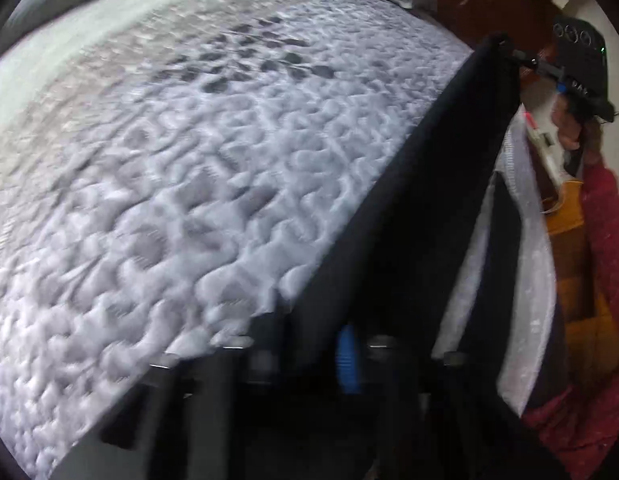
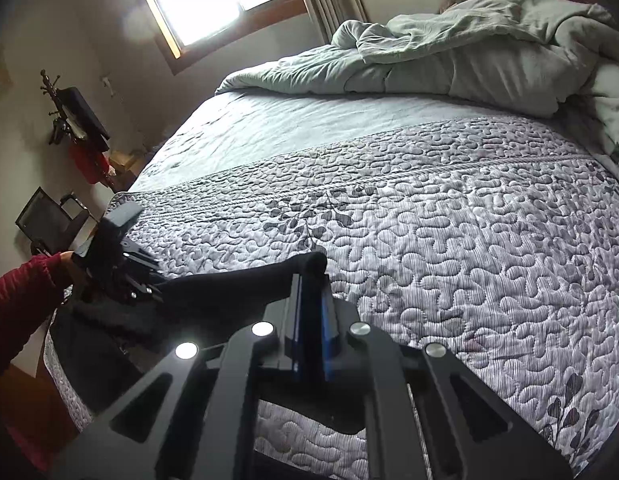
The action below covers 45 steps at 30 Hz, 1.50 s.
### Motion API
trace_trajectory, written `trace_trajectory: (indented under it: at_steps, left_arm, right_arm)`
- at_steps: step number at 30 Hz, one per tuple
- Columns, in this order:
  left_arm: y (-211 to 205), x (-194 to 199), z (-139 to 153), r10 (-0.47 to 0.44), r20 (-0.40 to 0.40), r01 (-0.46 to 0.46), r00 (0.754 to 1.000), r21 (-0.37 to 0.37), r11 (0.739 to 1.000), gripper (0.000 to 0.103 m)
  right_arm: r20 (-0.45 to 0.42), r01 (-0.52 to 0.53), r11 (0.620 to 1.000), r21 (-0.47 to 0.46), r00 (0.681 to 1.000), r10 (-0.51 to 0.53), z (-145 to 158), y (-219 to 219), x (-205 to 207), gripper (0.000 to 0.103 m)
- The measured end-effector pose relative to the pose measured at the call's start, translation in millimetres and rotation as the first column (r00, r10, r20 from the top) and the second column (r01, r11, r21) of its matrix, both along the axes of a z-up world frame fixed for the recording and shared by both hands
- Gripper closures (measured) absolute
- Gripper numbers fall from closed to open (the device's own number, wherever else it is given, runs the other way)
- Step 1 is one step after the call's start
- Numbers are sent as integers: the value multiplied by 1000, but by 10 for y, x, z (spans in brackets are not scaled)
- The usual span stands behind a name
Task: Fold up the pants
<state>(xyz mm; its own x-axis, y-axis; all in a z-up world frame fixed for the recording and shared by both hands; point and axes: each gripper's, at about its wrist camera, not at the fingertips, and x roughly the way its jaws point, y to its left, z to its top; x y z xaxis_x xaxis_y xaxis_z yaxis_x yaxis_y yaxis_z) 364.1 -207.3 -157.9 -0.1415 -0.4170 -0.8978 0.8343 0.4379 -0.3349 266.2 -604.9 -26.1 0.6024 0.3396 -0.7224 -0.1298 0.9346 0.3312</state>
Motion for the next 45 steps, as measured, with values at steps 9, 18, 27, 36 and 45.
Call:
trace_trajectory:
  at_steps: [9,18,27,36,45]
  left_arm:
    - [316,-1330,803,248,429,-252,869,-49,967,93]
    - [263,-2783,415,231,611,-276,757,-22,961,93]
    - [135,-3431,-229,137,700,-272,700,85,959,92]
    - [37,-3497,-193,174,725,-315,666,63,947,92]
    - [-46,-3588,-500,69,759,-289,647,161,944,93]
  right_arm:
    - [46,50,994,-100,998,-45,-115,132,-520,96]
    - [-35,86,981,-171,995,-93,-566,266,-1584,96]
    - [-151,132,966,-224,974,-168,-969,362,-2130,98]
    - [-166,191,958,-213,959,-228,-934,350,-2267,101]
    - [-270,263,939,-220,909,-318,-1013,228,-2322,88]
